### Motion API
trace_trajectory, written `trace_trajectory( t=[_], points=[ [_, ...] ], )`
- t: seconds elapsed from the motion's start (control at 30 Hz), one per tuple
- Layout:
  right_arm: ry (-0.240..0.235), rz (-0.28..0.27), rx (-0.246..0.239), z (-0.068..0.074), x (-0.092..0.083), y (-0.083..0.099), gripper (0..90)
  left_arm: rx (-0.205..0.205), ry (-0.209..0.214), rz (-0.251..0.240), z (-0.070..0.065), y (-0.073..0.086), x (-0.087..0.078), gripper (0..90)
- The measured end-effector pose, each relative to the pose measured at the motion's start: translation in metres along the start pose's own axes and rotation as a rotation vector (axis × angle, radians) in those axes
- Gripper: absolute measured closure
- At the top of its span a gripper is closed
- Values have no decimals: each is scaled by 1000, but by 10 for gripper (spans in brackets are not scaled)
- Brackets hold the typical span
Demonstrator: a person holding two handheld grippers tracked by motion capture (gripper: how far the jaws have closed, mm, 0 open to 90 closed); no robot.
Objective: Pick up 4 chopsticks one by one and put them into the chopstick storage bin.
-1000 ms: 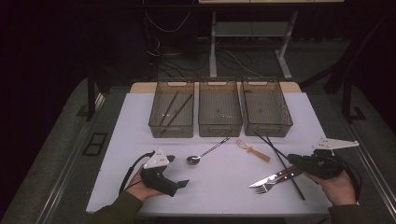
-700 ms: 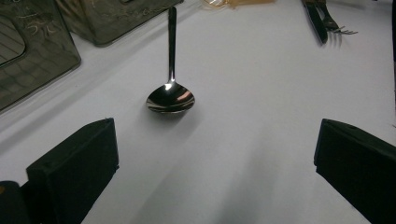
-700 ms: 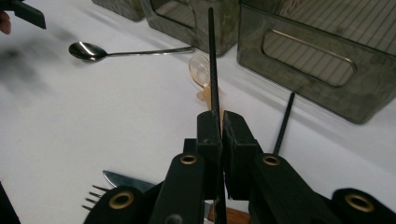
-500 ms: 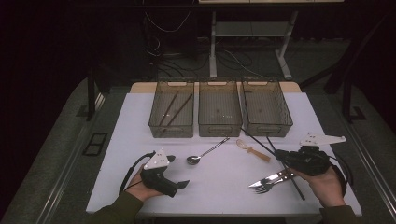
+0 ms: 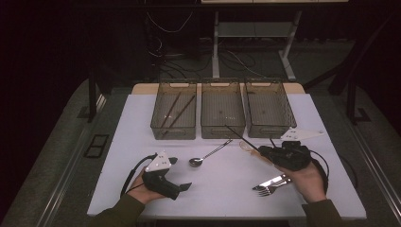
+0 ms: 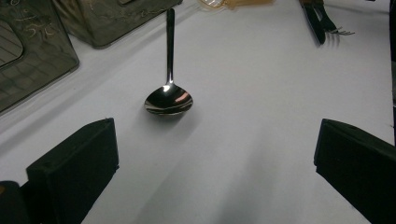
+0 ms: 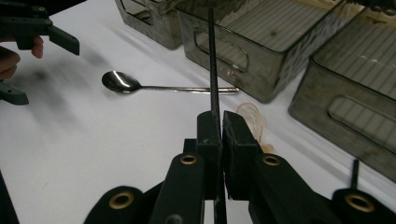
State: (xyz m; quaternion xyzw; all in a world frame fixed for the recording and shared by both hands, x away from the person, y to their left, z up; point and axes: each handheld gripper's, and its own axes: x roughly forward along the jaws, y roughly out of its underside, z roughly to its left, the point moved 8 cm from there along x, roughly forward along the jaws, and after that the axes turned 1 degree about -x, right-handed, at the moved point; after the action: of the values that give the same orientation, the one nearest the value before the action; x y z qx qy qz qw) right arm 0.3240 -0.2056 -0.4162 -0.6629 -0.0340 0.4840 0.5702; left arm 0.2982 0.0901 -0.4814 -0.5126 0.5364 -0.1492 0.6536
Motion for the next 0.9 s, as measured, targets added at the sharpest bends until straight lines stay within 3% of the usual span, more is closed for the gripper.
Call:
trace_trajectory(
  t=[0.27,0.6,0.9],
  points=[
    [-11,-5,-21,14,18,-20,862,1,6,-5,-1,-1,0,0],
    [-10,-10,-28,19,40,-54,862,4,-4,-12,-1,-1,1,0],
    [-4,-9,-14,24,62,-84,862,40,-12,2,1,2,3,0]
  ],
)
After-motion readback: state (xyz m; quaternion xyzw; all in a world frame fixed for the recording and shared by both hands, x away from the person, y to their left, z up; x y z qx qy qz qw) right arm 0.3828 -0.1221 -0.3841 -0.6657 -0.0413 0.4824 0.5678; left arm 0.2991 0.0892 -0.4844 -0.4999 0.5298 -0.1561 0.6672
